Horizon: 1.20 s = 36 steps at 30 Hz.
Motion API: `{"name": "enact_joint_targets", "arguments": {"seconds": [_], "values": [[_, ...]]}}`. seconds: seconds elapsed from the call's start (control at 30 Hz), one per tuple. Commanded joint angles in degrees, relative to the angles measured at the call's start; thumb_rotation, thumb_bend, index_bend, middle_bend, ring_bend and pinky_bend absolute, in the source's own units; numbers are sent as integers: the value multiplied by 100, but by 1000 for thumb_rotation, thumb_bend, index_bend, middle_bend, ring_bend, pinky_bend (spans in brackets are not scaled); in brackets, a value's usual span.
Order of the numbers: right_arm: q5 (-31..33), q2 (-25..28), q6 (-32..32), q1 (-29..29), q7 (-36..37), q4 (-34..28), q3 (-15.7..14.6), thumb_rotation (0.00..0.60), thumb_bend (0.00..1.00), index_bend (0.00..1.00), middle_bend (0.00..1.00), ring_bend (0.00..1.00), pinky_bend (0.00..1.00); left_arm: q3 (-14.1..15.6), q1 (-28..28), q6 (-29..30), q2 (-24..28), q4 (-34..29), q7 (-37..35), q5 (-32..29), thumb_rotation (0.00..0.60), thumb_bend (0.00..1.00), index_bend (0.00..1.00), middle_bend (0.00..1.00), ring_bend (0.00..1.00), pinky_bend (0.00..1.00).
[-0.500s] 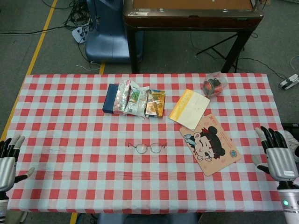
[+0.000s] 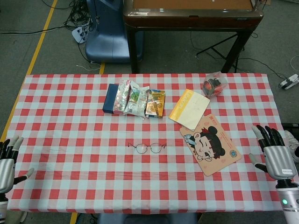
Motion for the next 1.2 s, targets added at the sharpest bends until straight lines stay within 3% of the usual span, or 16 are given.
{"name": "enact_joint_targets", "arguments": {"seconds": [0.03,0.17,0.27,0.4,0.5,0.67,0.93,1.2], "values": [[-54,0,-19,31,-8,-5,-15,600,296,0,108,5,50,3,3,0,-1,1,3,5,600,164,0,0,0,0],[-131,-42,20,74,-45,2,7,600,296,0,213,143,122,7,14,11,7,-8,-6,19,600,165,0,0,0,0],[-168,-92,2,124,-116,4,22,600,300,0,335,320,273,6,23,14,14,-3,-12,15,600,165,0,0,0,0],[-270,-144,-177,285,-224,-49,15,600,323,0,618,621,559,4,25,10,25,-6,-25,20,600,165,0,0,0,0],[-368,-232,-316,432,-248,-100,17,600,359,0,790,786,709,10,35,35,32,-11,-45,54,600,165,0,0,0,0],[-448,-388,-816,734,-301,-242,-68,600,444,0,934,964,846,20,58,47,56,0,-74,63,600,164,0,0,0,0],[-368,-747,-1636,1199,-434,-396,-163,600,609,0,1000,1000,973,9,74,45,137,-1,-120,50,600,165,0,0,0,0],[-209,-1244,-2238,1647,-692,-437,-123,600,710,0,1000,1000,997,19,77,28,162,7,-173,75,600,165,0,0,0,0]]}}
